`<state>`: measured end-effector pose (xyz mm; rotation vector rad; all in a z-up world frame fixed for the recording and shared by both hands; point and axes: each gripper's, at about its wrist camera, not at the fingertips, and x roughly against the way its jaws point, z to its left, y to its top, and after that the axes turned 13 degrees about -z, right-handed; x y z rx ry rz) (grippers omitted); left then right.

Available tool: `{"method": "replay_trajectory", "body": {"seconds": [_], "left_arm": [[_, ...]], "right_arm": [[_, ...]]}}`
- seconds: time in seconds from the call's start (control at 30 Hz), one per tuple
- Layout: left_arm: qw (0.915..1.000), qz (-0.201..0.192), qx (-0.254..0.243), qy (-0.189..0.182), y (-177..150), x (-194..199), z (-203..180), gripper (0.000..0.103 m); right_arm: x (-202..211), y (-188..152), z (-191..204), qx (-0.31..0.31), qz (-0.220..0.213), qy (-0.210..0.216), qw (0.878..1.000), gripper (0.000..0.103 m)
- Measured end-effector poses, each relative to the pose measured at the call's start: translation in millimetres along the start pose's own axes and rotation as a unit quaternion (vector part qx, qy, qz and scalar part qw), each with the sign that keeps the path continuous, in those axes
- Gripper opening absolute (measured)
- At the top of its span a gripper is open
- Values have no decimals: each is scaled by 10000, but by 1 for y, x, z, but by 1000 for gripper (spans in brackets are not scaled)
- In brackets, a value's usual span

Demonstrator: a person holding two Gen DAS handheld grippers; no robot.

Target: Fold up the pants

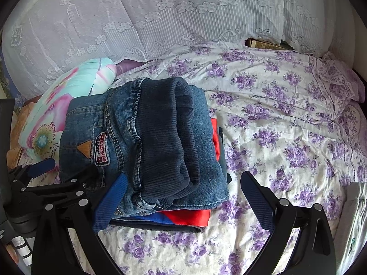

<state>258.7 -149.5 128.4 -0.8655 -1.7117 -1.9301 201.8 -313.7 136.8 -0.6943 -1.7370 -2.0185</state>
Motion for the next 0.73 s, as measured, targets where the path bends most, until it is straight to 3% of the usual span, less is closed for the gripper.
{"method": "replay_trajectory", "body": {"seconds": [0.2,0.73], "left_arm": [[9996,-256,-107,61,0,6,-2,98],[10000,-36,39,12,3,14,2,98]], "right_arm": [[1,-1,1,32,13,-32,10000,100],[18,5,7,199,-92,-70,9997,100]]}}
